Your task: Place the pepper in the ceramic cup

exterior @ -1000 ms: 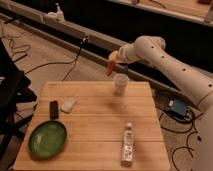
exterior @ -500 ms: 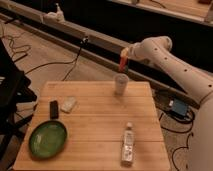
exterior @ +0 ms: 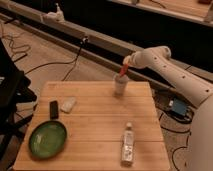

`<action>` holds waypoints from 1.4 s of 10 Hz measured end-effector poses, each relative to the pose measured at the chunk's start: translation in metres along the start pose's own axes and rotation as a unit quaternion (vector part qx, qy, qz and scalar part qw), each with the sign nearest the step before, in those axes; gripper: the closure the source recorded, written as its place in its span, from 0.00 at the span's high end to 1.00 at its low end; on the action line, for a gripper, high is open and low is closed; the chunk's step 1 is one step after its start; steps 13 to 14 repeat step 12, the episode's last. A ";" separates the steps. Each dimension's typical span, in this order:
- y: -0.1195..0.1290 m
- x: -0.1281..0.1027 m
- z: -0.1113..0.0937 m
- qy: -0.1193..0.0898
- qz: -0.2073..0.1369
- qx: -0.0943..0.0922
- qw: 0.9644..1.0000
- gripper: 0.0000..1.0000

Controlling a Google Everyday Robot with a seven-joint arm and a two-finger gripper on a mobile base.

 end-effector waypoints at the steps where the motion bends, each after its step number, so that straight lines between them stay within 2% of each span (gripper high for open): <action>1: -0.002 0.006 0.005 0.006 0.004 0.002 1.000 0.39; 4: -0.009 0.011 0.017 0.014 0.015 0.013 1.000 0.74; 5: -0.011 0.008 0.018 0.013 0.016 0.016 1.000 0.78; 8: -0.013 0.006 0.021 0.011 0.022 0.019 1.000 0.80; 12: 0.008 0.006 0.016 0.012 0.020 -0.001 1.000 0.80; 14: 0.008 0.006 0.016 0.012 0.020 -0.001 1.000 0.80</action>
